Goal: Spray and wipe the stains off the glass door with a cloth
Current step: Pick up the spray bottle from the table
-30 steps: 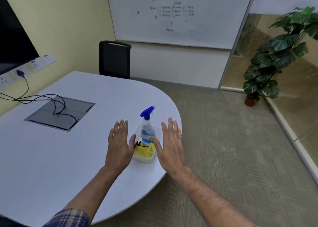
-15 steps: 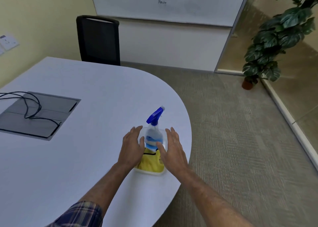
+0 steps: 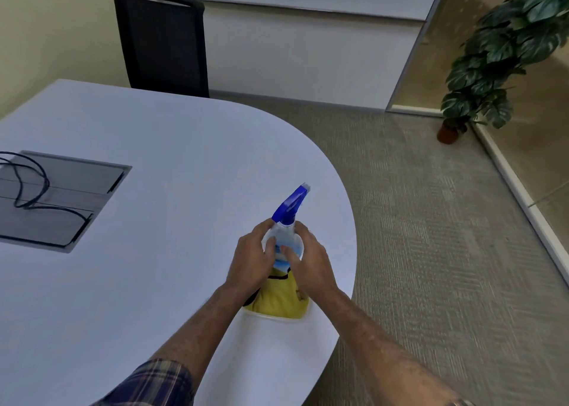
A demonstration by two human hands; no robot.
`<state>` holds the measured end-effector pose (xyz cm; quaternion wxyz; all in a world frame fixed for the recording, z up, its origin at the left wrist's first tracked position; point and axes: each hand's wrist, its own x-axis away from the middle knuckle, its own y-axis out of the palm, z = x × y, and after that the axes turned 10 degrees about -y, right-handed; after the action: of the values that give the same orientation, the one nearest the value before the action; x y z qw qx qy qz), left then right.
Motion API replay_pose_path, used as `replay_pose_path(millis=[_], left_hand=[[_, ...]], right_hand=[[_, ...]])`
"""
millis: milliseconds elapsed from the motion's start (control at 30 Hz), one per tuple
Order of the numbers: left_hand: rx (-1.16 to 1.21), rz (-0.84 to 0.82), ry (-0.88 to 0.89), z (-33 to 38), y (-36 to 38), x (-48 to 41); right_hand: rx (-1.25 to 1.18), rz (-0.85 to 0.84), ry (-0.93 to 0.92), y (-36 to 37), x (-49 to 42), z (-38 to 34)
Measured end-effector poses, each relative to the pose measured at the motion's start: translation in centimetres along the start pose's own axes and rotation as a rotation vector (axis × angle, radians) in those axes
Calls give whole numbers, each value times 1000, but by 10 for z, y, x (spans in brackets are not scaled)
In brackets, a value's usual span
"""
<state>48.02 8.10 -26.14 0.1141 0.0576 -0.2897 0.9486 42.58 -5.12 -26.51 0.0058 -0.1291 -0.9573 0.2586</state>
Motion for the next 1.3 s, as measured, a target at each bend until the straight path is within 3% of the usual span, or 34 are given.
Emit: replay_pose_path(millis=[333, 633, 833, 1000, 1300], left_hand=[[78, 9, -24, -10, 4, -6], [107, 5, 36, 10, -17, 3], [240, -25, 131, 57, -59, 23], [339, -60, 224, 101, -83, 53], [296, -249, 417, 172, -86, 114]], right_hand=[[-193, 30, 3, 9, -21, 2], [-126, 99, -68, 3, -22, -21], [-248, 40, -132, -37, -13, -79], [-264, 98, -209, -73, 10, -125], [-267, 244, -223, -155, 81, -172]])
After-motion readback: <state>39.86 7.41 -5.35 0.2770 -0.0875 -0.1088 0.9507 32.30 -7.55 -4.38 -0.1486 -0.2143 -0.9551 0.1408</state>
